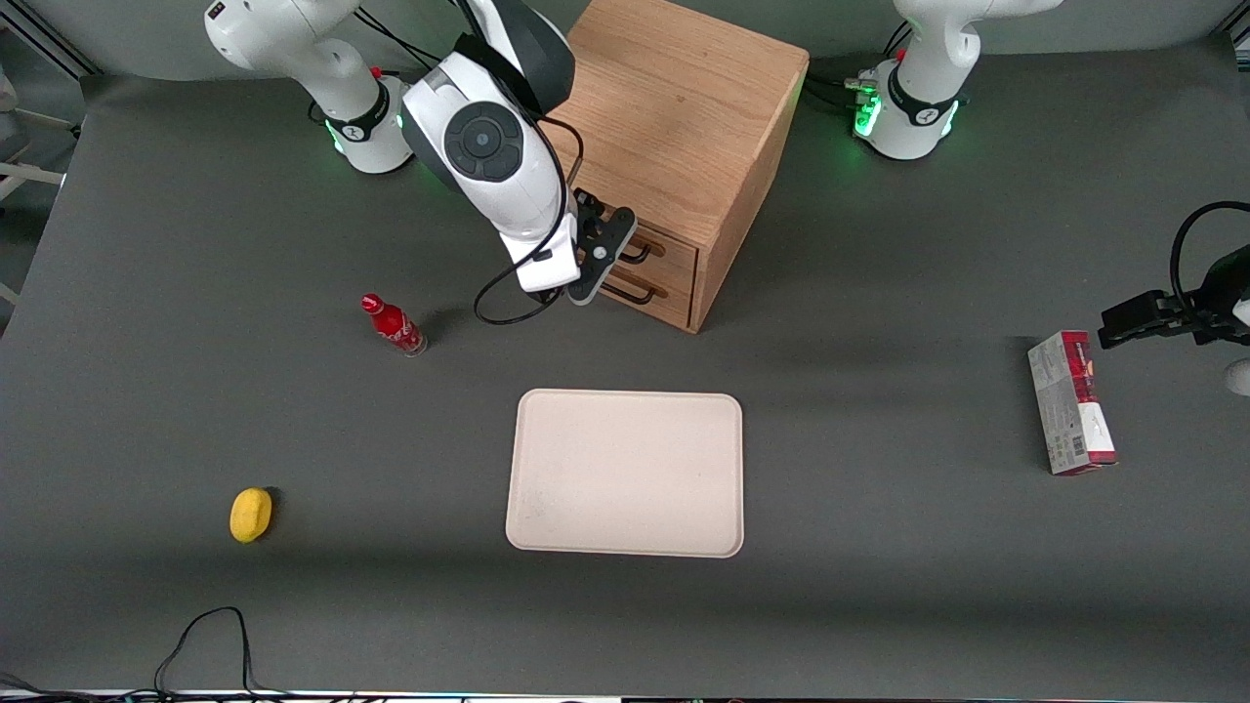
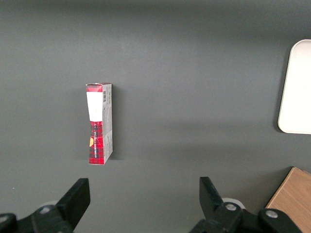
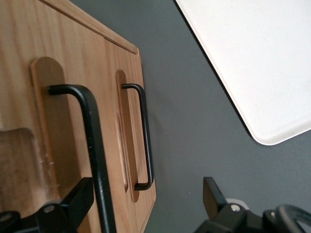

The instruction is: Open upper drawer

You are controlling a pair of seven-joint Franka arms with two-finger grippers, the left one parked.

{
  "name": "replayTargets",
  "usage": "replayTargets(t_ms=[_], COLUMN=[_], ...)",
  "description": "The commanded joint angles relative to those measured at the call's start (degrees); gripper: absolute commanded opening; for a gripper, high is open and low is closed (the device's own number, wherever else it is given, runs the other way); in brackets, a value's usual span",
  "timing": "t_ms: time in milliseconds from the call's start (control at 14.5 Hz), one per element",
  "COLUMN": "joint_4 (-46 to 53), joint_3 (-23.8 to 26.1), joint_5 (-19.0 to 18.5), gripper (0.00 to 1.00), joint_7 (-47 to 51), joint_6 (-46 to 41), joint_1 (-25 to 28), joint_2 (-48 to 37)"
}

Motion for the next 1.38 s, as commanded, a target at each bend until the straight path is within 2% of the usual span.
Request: replayTargets(t_ms=[0, 623, 1314], joint_4=[-1.9, 0.6, 8.6], joint_3=[-0.4, -0.5, -0.5], joint_5=[-1.1, -2.8, -2.9], gripper=[1.0, 1.0, 1.0], joint_7=[-1.1, -1.2, -7.7], joint_6=[1.7, 1.7, 1.1], joint_1=[0.4, -0.7, -7.3], joint_2=[-0.7, 1.8, 7.2])
